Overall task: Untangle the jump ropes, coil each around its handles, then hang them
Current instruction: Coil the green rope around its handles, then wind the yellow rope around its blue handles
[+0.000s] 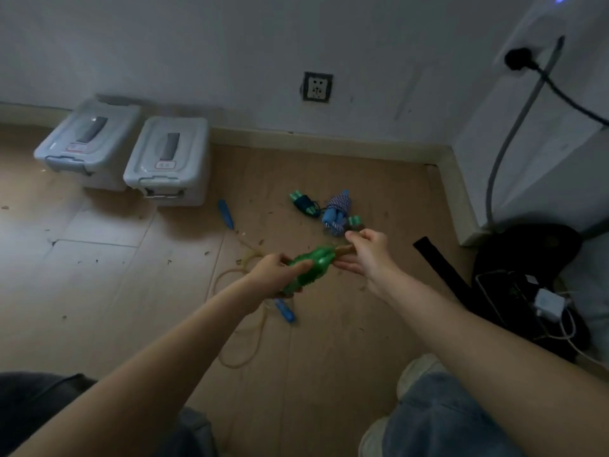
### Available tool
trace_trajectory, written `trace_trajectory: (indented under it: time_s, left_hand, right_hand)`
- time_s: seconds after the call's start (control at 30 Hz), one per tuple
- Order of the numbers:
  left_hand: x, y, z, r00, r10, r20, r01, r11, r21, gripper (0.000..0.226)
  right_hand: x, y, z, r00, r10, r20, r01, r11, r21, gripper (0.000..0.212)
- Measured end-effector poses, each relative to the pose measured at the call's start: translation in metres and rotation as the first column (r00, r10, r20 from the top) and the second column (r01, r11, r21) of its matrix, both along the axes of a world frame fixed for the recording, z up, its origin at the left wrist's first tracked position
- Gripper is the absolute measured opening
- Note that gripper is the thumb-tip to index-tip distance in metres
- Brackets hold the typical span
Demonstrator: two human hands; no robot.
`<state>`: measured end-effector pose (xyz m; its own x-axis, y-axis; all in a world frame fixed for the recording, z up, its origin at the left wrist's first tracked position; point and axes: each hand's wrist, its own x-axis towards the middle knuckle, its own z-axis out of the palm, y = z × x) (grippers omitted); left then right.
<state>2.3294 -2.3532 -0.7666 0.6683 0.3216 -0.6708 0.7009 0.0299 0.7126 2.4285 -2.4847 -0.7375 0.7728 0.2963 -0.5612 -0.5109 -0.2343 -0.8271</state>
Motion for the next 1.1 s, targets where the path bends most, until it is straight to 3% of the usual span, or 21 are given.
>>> trace_trajectory:
  time_s: [0.1,0.17,0.3,0.4,0.47,0.53,0.6,0.63,0.67,0.7,0.73,0.77,0.8,0.87,0.97,1.1]
  left_hand:
    - [0.005,0.025,-0.038,0.938,0.344,0.039,-0.342,0.938,-0.056,0.025]
    - [0.005,0.041,-0.063,0.908,0.418,0.005,-0.418,0.908,0.016,0.010]
    - [-0.003,0.058,-0.114,0.975,0.220,-0.039,-0.188,0.904,0.383,0.017]
    - [-0.010,0.058,-0.147,0.995,0.064,-0.076,-0.021,0.879,0.477,0.022]
    - [-0.015,0.053,-0.165,0.983,-0.039,-0.181,0.128,0.851,0.509,0.033]
    - [-0.018,0.046,-0.177,0.947,-0.117,-0.301,0.284,0.743,0.606,0.040]
    - [-0.019,0.042,-0.179,0.934,-0.154,-0.321,0.338,0.666,0.665,0.031]
    - [-0.018,0.043,-0.178,0.957,-0.141,-0.252,0.273,0.730,0.627,0.024]
    - [-0.017,0.046,-0.173,0.986,-0.078,-0.148,0.143,0.851,0.505,0.020]
    - [-0.015,0.050,-0.163,0.998,0.025,-0.063,-0.004,0.948,0.319,0.017]
    - [-0.013,0.057,-0.153,0.986,0.165,-0.010,-0.162,0.977,0.138,0.015]
    - [-0.011,0.066,-0.142,0.963,0.269,0.014,-0.269,0.962,0.033,0.014]
    - [-0.010,0.076,-0.130,0.949,0.315,0.036,-0.315,0.949,0.004,0.014]
    - [-0.007,0.096,-0.104,0.960,0.272,0.066,-0.275,0.961,0.036,0.013]
    - [0.001,0.111,-0.061,0.999,-0.020,0.029,0.016,0.988,0.153,0.006]
    - [0.010,0.113,0.007,0.878,-0.448,-0.166,0.477,0.802,0.359,0.010]
  right_hand:
    - [0.010,0.023,-0.036,0.984,-0.153,-0.095,0.168,0.969,0.179,0.017]
    - [0.020,0.043,-0.059,0.986,-0.143,-0.083,0.157,0.964,0.215,0.013]
    - [0.051,0.069,-0.111,0.975,-0.159,-0.156,0.187,0.966,0.181,0.015]
    - [0.056,0.048,-0.153,0.954,-0.145,-0.262,0.115,0.985,-0.126,0.042]
    - [0.039,0.040,-0.176,0.966,-0.050,-0.254,-0.019,0.964,-0.264,0.036]
    - [0.016,0.045,-0.191,0.975,0.184,-0.124,-0.217,0.908,-0.358,0.023]
    - [-0.004,0.059,-0.201,0.834,0.552,0.001,-0.498,0.753,-0.429,0.039]
    - [-0.014,0.066,-0.205,0.688,0.725,0.014,-0.627,0.605,-0.491,0.052]
    - [-0.023,0.070,-0.207,0.539,0.842,0.007,-0.699,0.452,-0.554,0.056]
    - [-0.030,0.073,-0.209,0.433,0.902,0.005,-0.718,0.348,-0.603,0.049]
    - [-0.034,0.074,-0.209,0.399,0.917,0.014,-0.707,0.317,-0.632,0.033]
    - [-0.036,0.074,-0.205,0.425,0.905,0.026,-0.683,0.339,-0.647,0.014]
    - [-0.034,0.073,-0.201,0.469,0.882,0.040,-0.649,0.375,-0.662,0.009]
    - [-0.021,0.068,-0.185,0.535,0.842,0.068,-0.574,0.421,-0.702,0.014]
    - [0.010,0.060,-0.141,0.643,0.734,0.219,-0.436,0.585,-0.684,0.019]
    - [0.047,0.050,-0.060,0.760,0.486,0.432,-0.209,0.812,-0.546,0.038]
